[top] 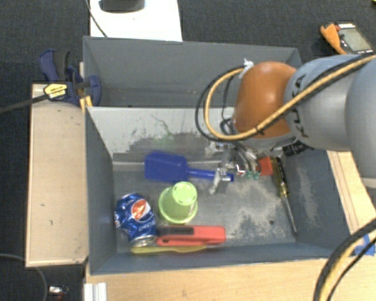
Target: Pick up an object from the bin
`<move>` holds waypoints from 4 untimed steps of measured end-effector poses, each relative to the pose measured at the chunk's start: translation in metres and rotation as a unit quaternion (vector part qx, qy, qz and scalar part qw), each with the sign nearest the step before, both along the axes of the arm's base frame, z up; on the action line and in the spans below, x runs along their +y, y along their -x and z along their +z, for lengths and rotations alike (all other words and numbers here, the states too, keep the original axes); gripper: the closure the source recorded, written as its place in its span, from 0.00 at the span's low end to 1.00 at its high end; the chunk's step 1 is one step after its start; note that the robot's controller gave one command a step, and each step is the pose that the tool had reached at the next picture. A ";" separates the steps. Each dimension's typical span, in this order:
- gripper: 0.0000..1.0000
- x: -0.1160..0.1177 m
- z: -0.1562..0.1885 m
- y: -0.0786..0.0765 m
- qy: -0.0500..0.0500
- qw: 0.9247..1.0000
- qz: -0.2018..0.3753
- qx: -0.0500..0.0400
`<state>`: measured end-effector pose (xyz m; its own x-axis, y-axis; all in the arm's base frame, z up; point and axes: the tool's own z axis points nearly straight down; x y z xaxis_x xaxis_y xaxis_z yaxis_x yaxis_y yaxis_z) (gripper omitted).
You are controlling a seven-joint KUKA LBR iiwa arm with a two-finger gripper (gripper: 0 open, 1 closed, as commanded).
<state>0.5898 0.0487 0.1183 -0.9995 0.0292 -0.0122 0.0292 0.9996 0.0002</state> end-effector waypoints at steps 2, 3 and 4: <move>1.00 0.027 -0.046 -0.004 -0.002 0.996 -0.085 -0.007; 1.00 0.027 -0.046 -0.004 -0.002 0.996 -0.084 -0.007; 1.00 0.026 -0.037 -0.004 -0.002 0.997 -0.083 -0.009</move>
Offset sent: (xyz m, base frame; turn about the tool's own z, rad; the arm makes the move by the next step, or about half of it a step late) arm 0.0017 0.0265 -0.0483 0.1722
